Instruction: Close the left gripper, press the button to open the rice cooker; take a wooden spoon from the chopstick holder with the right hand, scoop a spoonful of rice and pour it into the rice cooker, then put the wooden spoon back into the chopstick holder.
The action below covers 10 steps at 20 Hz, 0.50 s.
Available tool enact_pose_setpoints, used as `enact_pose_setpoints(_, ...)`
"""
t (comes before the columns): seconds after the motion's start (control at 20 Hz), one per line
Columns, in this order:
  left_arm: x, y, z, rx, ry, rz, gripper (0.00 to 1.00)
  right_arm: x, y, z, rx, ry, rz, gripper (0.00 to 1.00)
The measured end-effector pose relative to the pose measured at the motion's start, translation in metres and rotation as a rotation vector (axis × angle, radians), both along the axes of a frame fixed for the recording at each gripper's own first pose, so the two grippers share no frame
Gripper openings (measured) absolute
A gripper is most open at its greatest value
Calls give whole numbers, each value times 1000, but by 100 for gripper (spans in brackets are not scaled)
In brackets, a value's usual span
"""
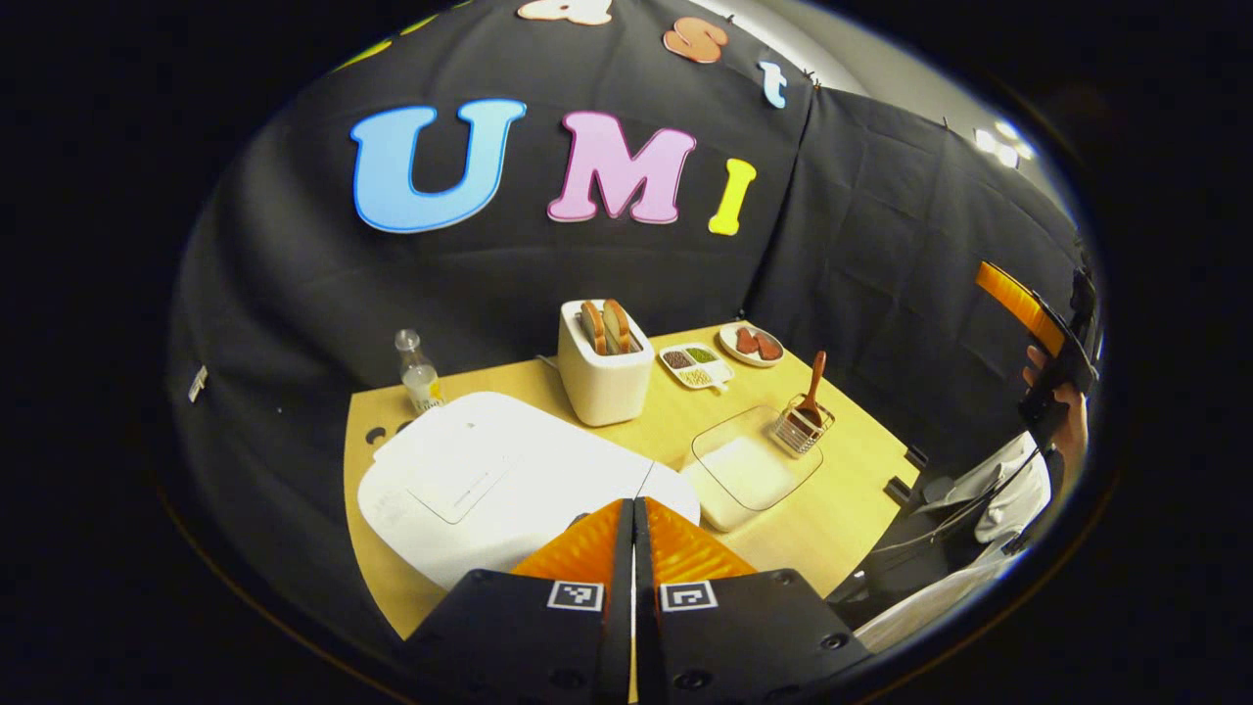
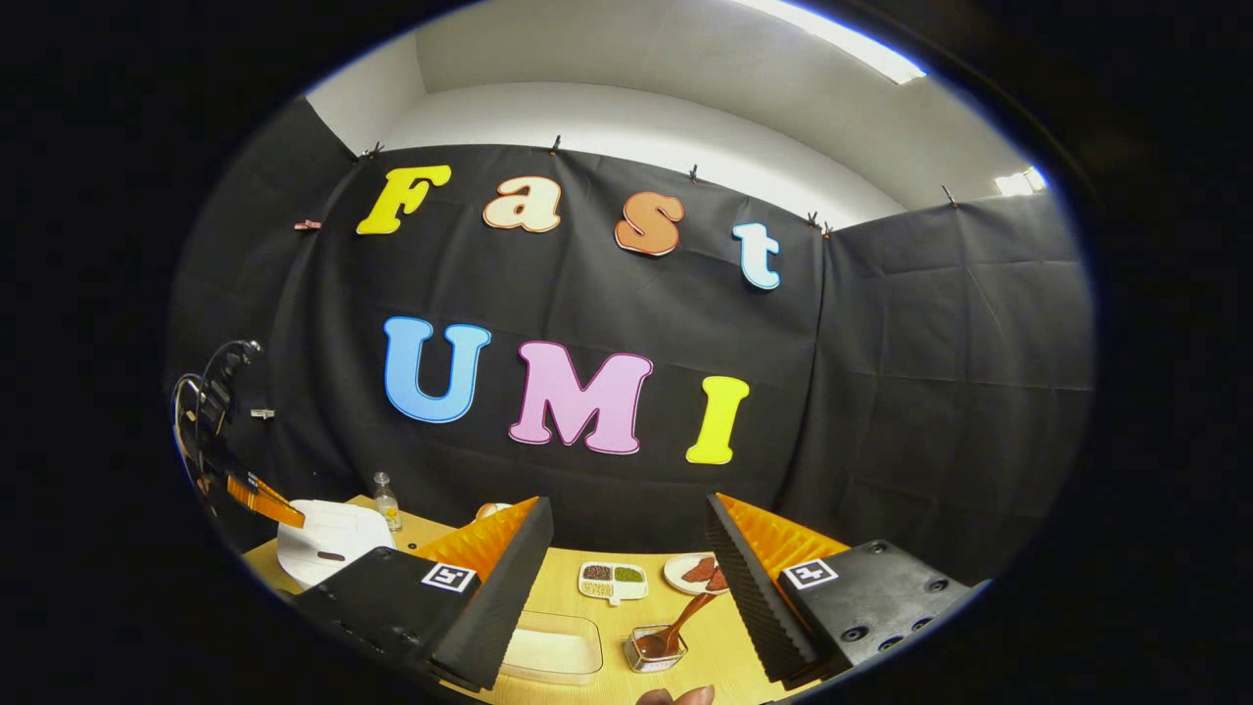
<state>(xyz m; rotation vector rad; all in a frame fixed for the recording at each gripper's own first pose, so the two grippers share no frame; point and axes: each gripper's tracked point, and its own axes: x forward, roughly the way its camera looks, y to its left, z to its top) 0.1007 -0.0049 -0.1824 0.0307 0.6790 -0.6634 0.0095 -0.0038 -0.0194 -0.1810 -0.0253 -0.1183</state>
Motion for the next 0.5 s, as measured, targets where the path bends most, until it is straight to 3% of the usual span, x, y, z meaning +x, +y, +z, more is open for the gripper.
enact_pose_setpoints(0.3, 27, 14, -57, 124, 144, -62, 7, -6, -13, -11, 2, 9, -57, 98)
enact_pose_setpoints(0.5, 28, 15, -71, 156, 173, -86, 7, -13, -25, -21, 4, 22, -100, 98)
